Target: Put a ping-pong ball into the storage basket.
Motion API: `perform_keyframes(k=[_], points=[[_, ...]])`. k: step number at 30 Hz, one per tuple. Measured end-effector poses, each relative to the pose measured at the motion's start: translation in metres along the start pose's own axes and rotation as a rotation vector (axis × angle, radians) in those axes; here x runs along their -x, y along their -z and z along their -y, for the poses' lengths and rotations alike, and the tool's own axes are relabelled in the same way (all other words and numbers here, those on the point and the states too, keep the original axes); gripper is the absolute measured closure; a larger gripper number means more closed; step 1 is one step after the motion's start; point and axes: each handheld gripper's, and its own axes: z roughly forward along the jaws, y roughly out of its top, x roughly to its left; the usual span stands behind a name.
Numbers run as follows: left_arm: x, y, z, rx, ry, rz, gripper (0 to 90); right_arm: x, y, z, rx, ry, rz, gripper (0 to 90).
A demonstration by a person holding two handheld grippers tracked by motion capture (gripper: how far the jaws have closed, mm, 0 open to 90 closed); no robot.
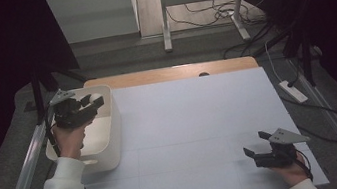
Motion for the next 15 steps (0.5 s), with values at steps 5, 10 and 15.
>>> perform_keyframes(k=[5,10,15], points=[[-0.002,-0.003,0.001,-0.014,0.001,-0.004,50.9,0.000,0.000,0.000,-0.001,0.001,0.001,15.3],[-0.005,-0.008,0.002,-0.037,0.002,-0.016,50.9,0.000,0.000,0.000,-0.003,0.002,0.002,15.3],[-0.009,-0.014,0.003,-0.063,0.007,-0.026,50.9,0.000,0.000,0.000,-0.003,0.002,0.000,15.3]])
